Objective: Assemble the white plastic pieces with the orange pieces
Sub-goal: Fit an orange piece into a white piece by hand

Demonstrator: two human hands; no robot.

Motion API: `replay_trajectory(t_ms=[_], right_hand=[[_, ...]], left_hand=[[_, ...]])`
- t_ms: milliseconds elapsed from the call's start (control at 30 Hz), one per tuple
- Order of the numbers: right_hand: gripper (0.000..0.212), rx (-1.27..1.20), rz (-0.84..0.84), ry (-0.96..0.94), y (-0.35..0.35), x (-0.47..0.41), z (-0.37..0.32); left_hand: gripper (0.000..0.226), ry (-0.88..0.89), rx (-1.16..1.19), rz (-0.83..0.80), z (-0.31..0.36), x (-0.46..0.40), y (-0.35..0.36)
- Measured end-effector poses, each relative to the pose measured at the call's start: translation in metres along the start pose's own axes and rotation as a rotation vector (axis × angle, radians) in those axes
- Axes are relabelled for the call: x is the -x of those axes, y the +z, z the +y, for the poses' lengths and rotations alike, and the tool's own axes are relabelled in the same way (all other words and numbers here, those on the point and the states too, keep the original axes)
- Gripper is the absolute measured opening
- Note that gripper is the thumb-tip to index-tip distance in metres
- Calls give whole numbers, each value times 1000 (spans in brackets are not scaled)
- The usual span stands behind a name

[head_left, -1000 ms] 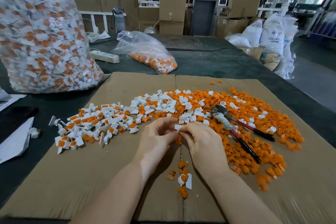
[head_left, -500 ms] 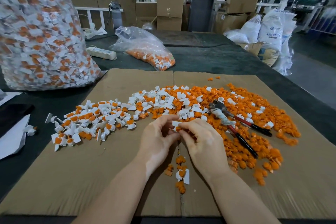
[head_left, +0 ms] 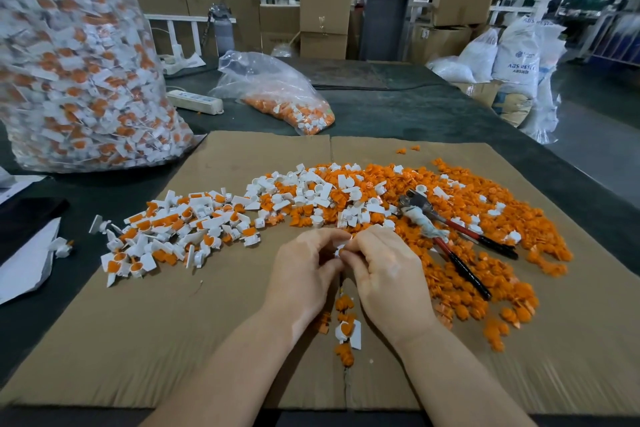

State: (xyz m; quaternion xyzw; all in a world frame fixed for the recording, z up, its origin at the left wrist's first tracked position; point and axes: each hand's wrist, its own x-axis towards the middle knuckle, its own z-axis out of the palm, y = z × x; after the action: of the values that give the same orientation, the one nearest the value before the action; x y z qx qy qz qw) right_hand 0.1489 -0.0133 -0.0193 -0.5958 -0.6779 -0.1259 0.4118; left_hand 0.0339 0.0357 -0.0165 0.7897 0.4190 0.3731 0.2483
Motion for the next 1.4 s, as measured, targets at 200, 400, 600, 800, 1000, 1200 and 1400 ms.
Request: replay_trajectory(t_ms=[200,400,600,800,1000,1200,1400], right_hand=[[15,28,2,17,-1,2,-1],[4,-86,-56,80,-1,2,2],[10,-56,-23,73,-1,1,2],[5,1,59,153,-1,1,5],[6,73,45,167,2,1,7],[6,123,-6,193,5,2,9],[6,152,-82,223,7,1,9]], left_hand=[[31,24,-37,-14,2,2,0],[29,-74,84,-14,-1,0,-2],[28,-107,106,19,-3,-3,-2],[20,-201,-305,169,-32,-16,-27],[23,-273,-702,207,-60,-26,-59],[32,-326,-747,222,-61,-32,-63],[22,-3,-358,95,-37,-30,-41]])
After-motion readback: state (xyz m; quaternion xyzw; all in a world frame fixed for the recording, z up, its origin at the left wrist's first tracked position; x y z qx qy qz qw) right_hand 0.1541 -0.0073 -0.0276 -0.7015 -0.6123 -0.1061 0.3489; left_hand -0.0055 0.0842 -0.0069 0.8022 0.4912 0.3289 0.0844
